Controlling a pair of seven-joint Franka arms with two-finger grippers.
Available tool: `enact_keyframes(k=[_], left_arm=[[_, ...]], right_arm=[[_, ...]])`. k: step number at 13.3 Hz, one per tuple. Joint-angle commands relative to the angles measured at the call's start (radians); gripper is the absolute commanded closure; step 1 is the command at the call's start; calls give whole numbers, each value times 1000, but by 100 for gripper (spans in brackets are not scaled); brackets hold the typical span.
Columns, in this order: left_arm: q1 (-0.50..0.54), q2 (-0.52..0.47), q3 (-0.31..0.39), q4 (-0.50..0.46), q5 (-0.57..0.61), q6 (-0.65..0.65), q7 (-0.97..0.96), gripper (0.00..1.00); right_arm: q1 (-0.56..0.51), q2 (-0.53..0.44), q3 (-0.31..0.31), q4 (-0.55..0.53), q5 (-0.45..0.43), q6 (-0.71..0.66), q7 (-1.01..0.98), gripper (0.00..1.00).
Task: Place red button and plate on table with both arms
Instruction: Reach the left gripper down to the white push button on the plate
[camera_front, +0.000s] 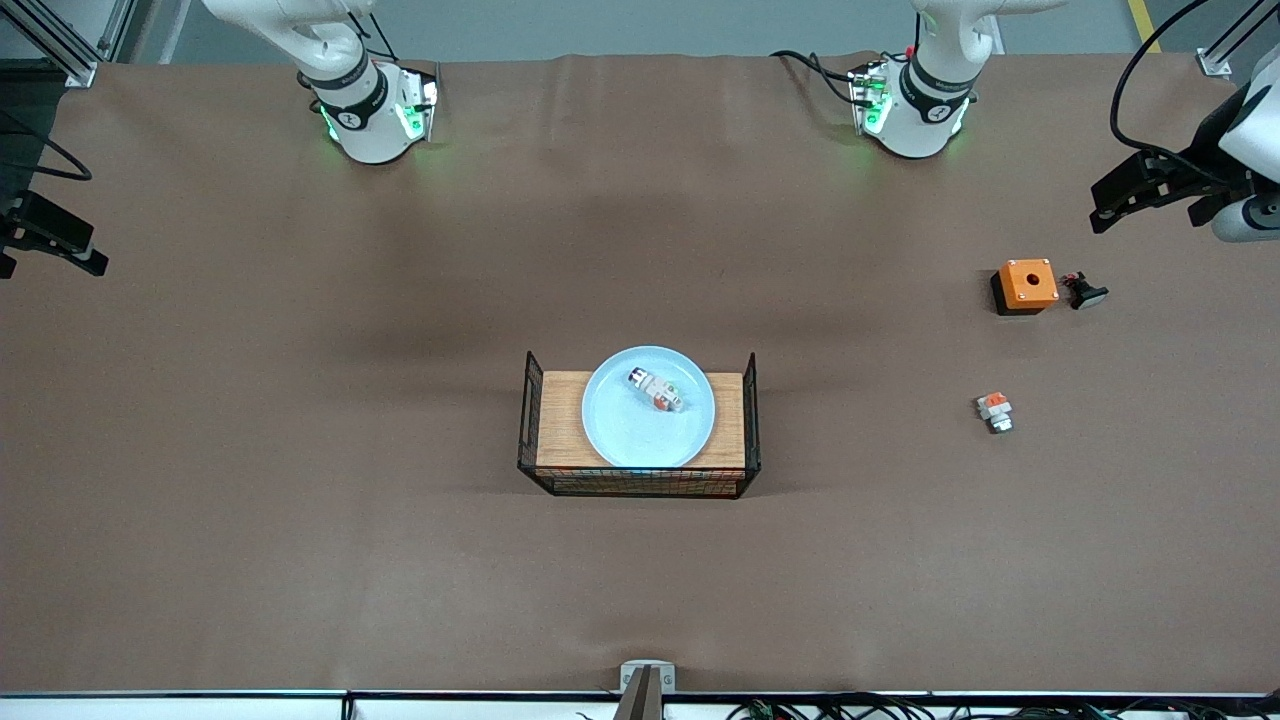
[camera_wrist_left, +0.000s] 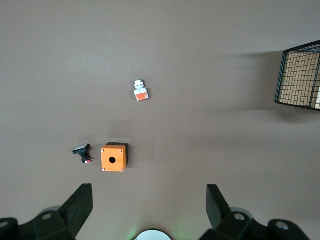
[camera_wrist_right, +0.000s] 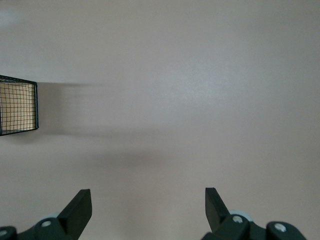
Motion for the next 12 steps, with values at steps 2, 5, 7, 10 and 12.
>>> enact_keyframes(k=[2, 5, 7, 10, 12], left_arm=[[-2, 9, 1, 17, -4, -2, -4, 0], [-5, 11, 1, 17, -5, 26, 2, 0], [-11, 29, -4, 14, -20, 53, 17, 0], [-47, 73, -28, 15, -37, 95, -22, 0], [-77, 104, -54, 15, -36, 119, -114, 0]], right_arm=[[-7, 6, 10, 16, -16, -4, -12, 0], [-7, 6, 10, 16, -15, -4, -14, 0], [-7, 6, 10, 16, -13, -4, -14, 0], [-7, 6, 10, 16, -16, -4, -12, 0], [-7, 6, 10, 16, -16, -4, -12, 0]])
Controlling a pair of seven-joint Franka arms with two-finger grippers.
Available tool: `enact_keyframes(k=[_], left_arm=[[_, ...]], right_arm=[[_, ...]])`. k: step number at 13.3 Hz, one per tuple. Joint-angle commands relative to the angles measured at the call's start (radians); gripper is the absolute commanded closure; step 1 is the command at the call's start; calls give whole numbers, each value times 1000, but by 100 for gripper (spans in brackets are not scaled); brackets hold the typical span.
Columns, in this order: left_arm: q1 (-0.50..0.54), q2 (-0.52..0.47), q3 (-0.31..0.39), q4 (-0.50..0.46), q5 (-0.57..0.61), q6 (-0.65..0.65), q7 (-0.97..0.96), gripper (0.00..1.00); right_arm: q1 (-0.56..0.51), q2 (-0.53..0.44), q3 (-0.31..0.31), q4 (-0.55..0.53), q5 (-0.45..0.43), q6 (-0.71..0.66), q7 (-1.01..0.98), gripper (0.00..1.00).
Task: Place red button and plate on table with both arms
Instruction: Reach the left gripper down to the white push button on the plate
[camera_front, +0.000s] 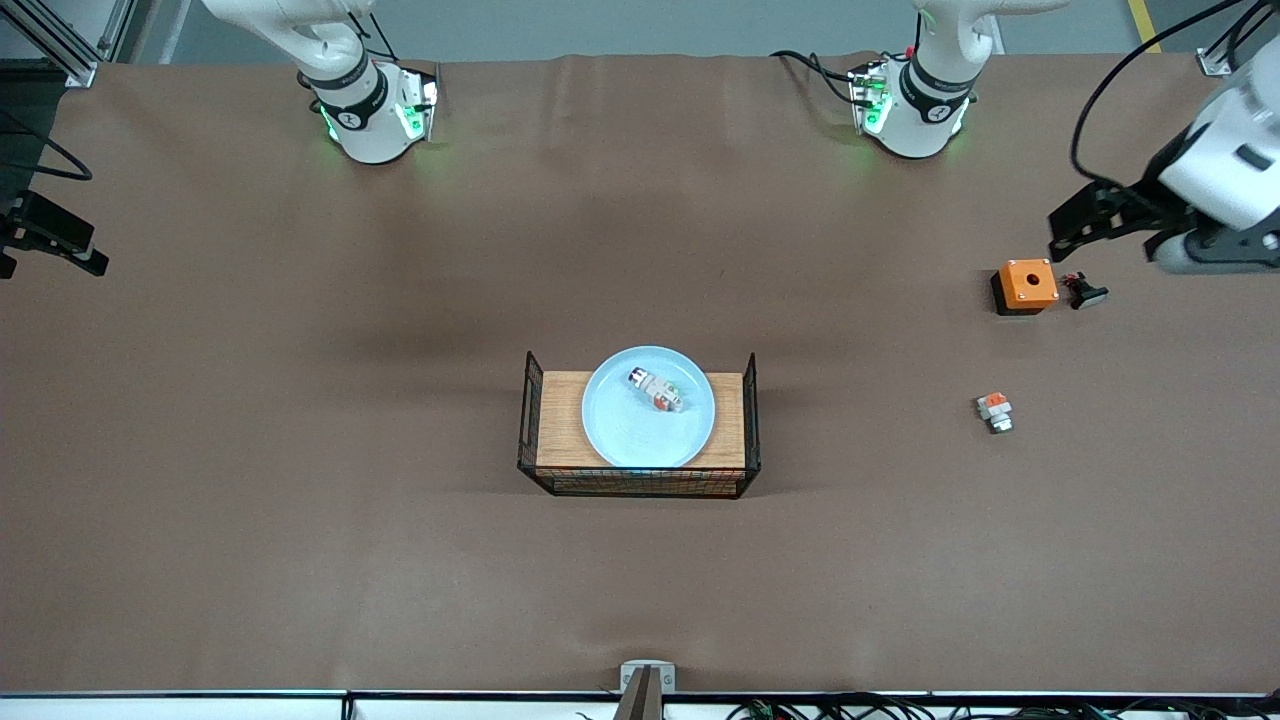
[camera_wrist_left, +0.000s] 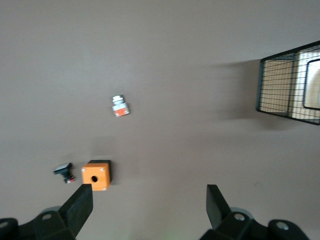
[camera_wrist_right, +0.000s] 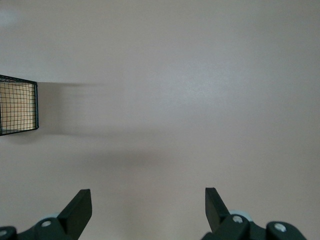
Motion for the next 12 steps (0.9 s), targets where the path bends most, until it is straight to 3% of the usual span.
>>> enact_keyframes(k=[1, 5, 9, 12], left_arm=[[-39, 60, -30, 21, -12, 23, -125, 0], [-178, 210, -46, 125, -13, 77, -403, 0], [-315, 345, -44, 171, -13, 267, -673, 1], [-398, 403, -44, 203, -13, 338, -797, 2]], right_arm=[[-9, 6, 7, 16, -16, -4, -12, 0], [-19, 2, 6, 16, -18, -13, -13, 0], [-18, 0, 6, 16, -15, -19, -4, 0], [-9, -3, 10, 16, -18, -149, -2, 0]])
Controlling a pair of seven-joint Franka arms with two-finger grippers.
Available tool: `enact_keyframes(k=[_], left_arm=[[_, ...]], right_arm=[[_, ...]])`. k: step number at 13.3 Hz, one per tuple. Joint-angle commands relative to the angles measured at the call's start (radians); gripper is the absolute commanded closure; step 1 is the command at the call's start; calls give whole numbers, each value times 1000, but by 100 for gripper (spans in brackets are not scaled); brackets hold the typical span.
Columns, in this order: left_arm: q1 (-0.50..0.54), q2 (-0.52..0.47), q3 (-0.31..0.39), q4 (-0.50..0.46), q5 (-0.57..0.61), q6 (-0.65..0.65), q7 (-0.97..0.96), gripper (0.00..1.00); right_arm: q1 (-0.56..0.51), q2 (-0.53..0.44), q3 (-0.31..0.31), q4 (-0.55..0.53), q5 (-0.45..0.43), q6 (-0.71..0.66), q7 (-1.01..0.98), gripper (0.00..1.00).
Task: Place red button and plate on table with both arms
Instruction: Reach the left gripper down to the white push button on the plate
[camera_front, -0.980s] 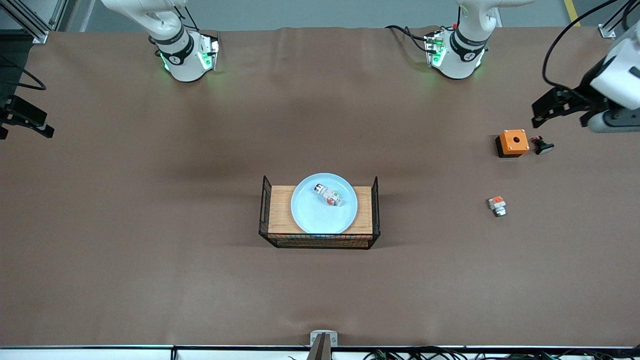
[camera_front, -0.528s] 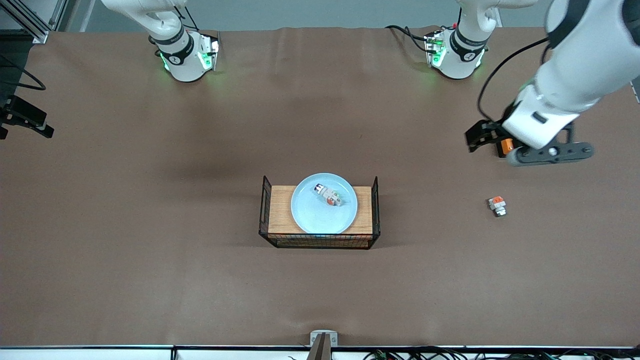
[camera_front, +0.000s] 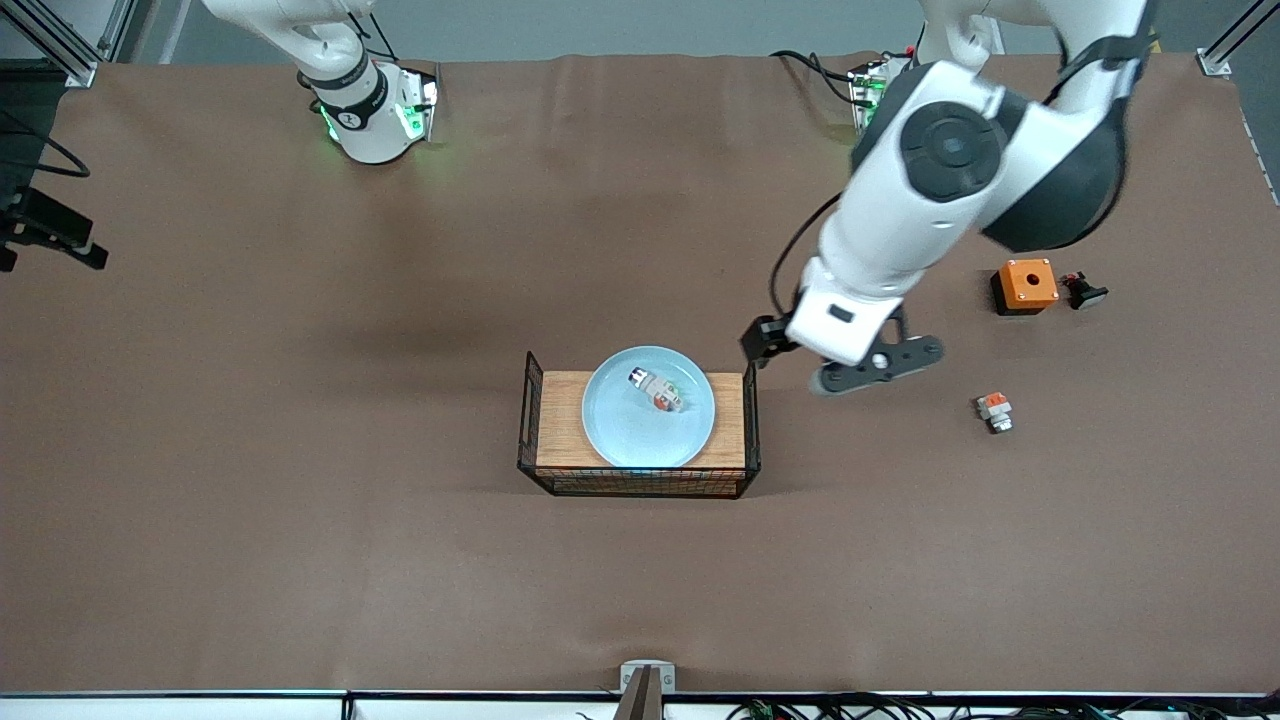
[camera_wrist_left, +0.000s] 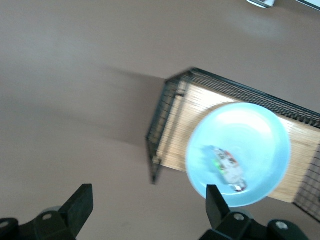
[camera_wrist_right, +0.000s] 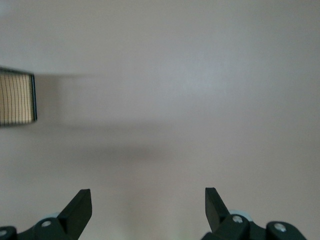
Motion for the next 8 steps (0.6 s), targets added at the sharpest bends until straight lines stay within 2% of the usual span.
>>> enact_keyframes(k=[1, 4, 8], left_arm=[[-63, 62, 5, 81, -10, 42, -126, 2], [-131, 121, 5, 87, -10, 166, -344, 3], [-185, 211, 20, 112, -9, 240, -531, 7]], right_arm=[[-4, -4, 16, 5, -27, -79, -3, 0], [19, -4, 21, 2, -45, -182, 58, 1], [74, -12, 22, -21, -30, -222, 239, 1]])
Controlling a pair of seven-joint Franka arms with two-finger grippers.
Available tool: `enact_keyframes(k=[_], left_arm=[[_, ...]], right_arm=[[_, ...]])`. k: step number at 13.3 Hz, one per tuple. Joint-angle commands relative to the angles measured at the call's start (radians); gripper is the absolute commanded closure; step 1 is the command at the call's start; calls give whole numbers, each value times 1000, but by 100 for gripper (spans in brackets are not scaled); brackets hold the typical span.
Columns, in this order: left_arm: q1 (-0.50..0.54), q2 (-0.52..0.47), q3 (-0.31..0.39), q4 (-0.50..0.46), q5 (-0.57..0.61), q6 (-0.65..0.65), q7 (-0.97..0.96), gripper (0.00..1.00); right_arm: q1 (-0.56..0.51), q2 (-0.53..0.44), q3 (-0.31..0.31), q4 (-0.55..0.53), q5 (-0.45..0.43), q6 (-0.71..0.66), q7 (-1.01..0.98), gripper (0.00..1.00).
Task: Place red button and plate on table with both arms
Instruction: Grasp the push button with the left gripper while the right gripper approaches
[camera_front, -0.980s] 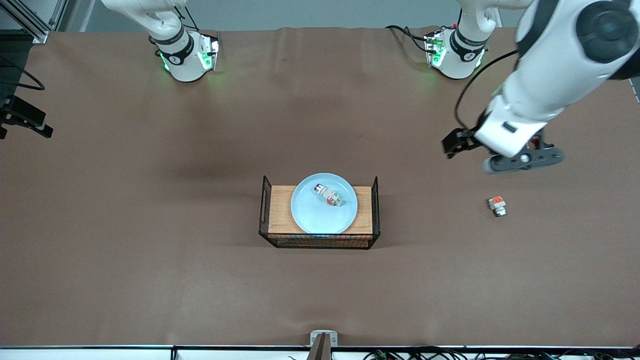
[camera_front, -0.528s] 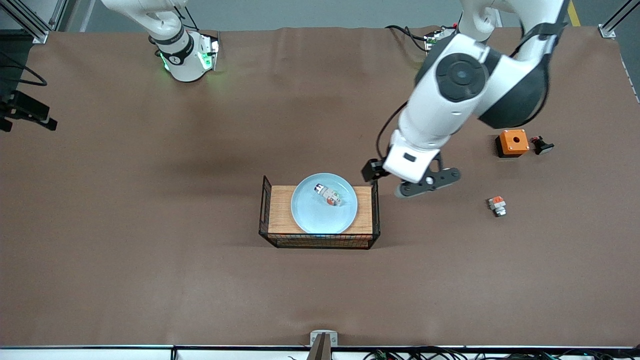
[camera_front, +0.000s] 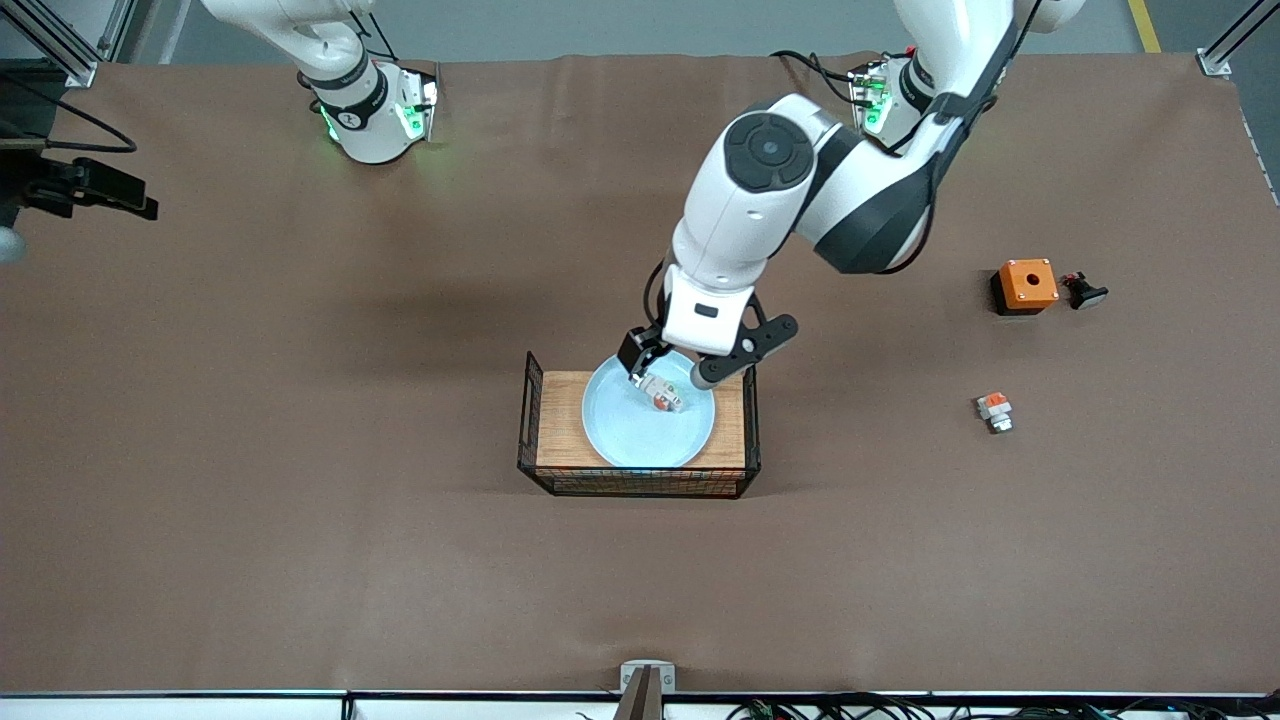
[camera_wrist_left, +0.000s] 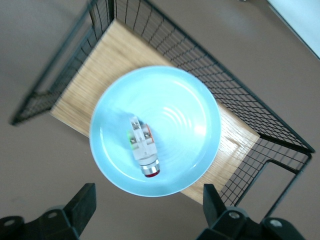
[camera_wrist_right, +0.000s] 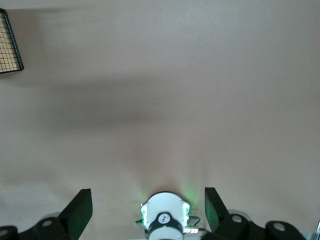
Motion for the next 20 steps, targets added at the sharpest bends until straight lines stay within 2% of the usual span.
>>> enact_keyframes(k=[1, 3, 5, 7, 9, 11, 14, 17, 18, 19, 20], left_arm=[[-34, 80, 32, 61, -6, 16, -128, 9], [-85, 103, 96, 62, -1, 17, -202, 11], [-151, 132, 176, 79, -2, 32, -221, 17], [-194, 152, 221, 81, -2, 40, -221, 18], [-192, 154, 224, 79, -1, 42, -218, 20], [-192, 166, 230, 78, 1, 42, -216, 20], [-191, 174, 236, 78, 1, 43, -213, 25], [-192, 180, 235, 78, 1, 43, -212, 32], [-192, 181, 235, 78, 1, 43, -212, 37], [-192, 181, 235, 76, 1, 45, -210, 46], [-192, 181, 235, 76, 1, 45, -209, 61]], right_arm=[[39, -26, 3, -28, 0, -6, 116, 1], [28, -49, -2, -59, 93, 1, 204, 1], [40, -96, 3, -118, 111, 35, 332, 1], [72, -183, 24, -237, 112, 123, 440, 1], [88, -283, 73, -388, 114, 246, 594, 1], [105, -343, 179, -479, 114, 329, 835, 1], [108, -325, 335, -477, 114, 388, 1209, 1], [126, -242, 411, -473, 123, 483, 1507, 1], [152, -218, 414, -473, 146, 518, 1581, 1], [164, -193, 414, -470, 173, 562, 1644, 2], [172, -169, 414, -468, 184, 602, 1704, 2]])
